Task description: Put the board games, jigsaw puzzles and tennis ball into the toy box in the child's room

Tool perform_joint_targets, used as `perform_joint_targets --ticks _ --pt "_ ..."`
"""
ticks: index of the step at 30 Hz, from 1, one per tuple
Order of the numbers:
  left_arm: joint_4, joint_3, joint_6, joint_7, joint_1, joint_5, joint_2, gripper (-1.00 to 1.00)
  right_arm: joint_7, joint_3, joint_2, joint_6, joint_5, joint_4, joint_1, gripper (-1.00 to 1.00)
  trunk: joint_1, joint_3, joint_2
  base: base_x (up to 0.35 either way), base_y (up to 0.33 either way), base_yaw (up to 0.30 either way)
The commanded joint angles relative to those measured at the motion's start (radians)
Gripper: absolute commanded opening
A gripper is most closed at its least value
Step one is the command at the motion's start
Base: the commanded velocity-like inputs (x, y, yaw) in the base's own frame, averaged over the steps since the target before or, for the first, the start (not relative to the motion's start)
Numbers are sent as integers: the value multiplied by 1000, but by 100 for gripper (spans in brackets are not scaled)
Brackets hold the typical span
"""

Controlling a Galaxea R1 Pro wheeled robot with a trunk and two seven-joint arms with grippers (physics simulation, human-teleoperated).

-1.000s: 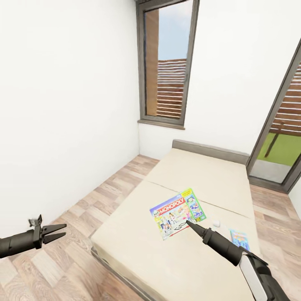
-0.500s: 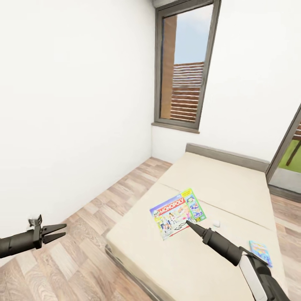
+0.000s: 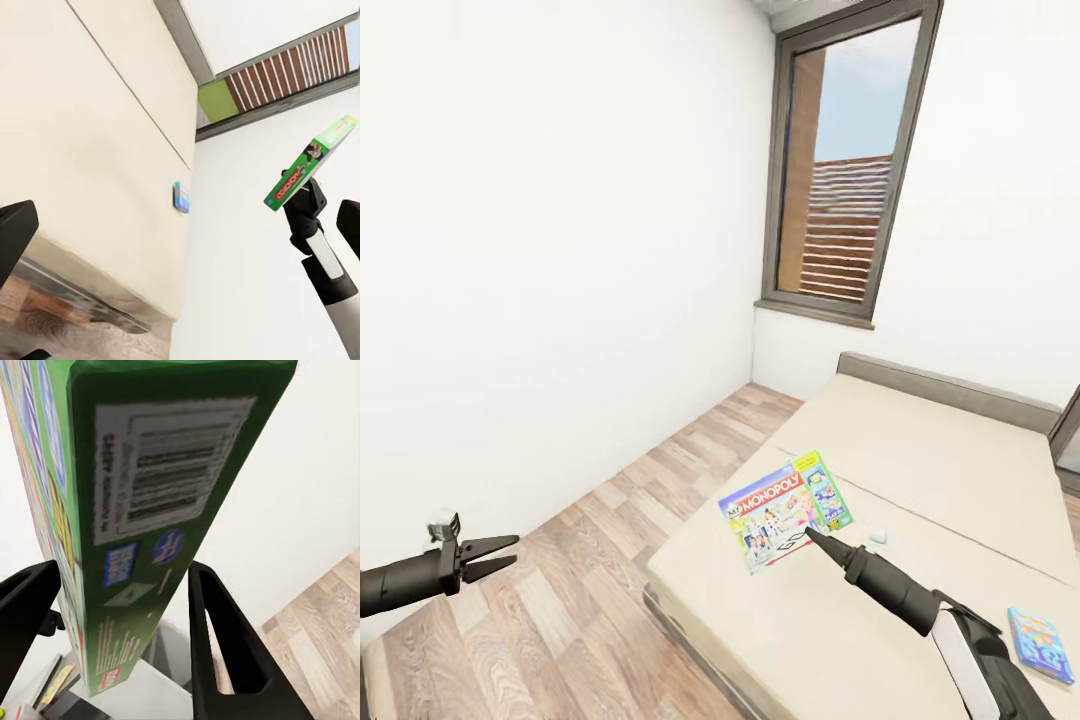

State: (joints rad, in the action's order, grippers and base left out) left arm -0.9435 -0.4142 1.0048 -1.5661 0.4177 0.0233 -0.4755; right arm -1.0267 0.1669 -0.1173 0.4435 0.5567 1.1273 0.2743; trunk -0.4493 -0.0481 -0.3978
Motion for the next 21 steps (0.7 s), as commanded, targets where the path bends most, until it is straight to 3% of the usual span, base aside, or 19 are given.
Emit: perform_joint_targets --ticks 1,13,21 --pt "0 0 11 -5 1 -2 0 100 -1 0 0 9 6 0 1 -100 -1 -1 -2 0 5 191" --pt "0 0 9 -5 1 -2 0 100 0 -1 1 9 5 -2 1 -100 -1 16 -2 0 1 191" --pt "0 0 9 -5 1 -2 0 100 41 -1 0 11 6 0 1 -100 -1 27 -2 0 0 191"
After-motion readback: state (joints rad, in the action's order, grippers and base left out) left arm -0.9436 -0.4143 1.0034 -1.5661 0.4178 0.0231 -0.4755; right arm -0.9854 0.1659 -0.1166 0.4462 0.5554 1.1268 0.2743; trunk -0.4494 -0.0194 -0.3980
